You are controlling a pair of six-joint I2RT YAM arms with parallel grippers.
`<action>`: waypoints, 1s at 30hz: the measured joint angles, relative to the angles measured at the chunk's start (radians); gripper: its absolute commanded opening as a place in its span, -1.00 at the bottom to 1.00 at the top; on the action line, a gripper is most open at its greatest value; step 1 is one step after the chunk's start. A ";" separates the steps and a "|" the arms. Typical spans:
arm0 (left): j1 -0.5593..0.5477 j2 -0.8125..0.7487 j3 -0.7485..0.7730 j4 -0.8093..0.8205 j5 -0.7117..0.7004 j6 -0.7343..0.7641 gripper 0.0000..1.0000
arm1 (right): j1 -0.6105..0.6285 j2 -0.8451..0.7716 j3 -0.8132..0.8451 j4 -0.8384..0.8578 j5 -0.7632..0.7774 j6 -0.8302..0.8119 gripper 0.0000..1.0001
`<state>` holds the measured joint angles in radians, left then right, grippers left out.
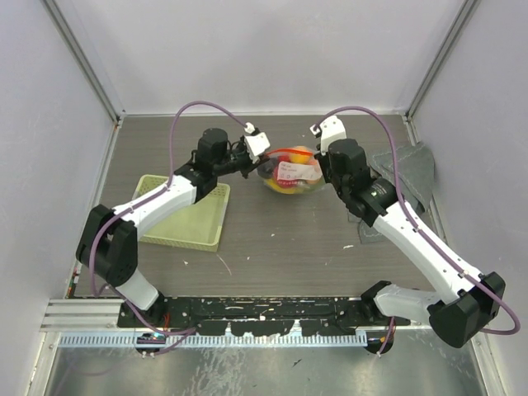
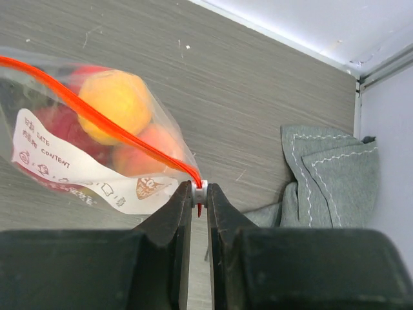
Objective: Place the food in the zip-top bag and seal the zipper
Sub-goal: Place the zipper food storage bag at the center of the board.
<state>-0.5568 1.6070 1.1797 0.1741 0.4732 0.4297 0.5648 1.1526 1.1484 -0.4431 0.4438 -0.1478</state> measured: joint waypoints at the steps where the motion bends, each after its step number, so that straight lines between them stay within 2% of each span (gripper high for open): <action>1: -0.003 0.002 0.000 0.001 -0.006 0.002 -1.00 | -0.004 0.000 -0.006 0.019 -0.006 0.000 -0.95; 5: -0.022 0.003 -0.038 0.028 -0.033 0.005 -1.00 | -0.011 0.000 -0.063 0.060 -0.034 0.014 -0.95; 11: -0.066 0.003 -0.182 0.037 -0.051 0.001 -0.92 | -0.013 0.000 -0.261 0.077 -0.141 0.136 -0.96; 14: -0.110 -0.008 -0.245 0.033 -0.067 -0.005 -0.86 | -0.013 -0.007 -0.337 0.072 -0.218 0.200 -0.88; 20: -0.175 -0.148 -0.372 0.000 -0.122 -0.071 -0.75 | -0.013 -0.118 -0.413 0.049 -0.380 0.282 -0.71; 23: -0.196 -0.227 -0.415 -0.021 -0.156 -0.114 -0.69 | -0.013 -0.173 -0.427 0.047 -0.435 0.313 -0.69; 27: -0.227 -0.307 -0.484 -0.041 -0.169 -0.192 -0.51 | -0.013 -0.232 -0.485 0.052 -0.483 0.359 -0.65; 29: -0.243 -0.352 -0.517 -0.068 -0.176 -0.236 -0.31 | -0.013 -0.261 -0.519 0.052 -0.497 0.380 -0.53; 30: -0.249 -0.380 -0.532 -0.087 -0.182 -0.264 -0.10 | -0.013 -0.278 -0.533 0.053 -0.502 0.388 -0.43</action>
<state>-0.8062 1.2266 0.6476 0.0868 0.2913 0.1658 0.5522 0.8745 0.6159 -0.3904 -0.0582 0.2401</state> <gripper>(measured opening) 0.289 0.196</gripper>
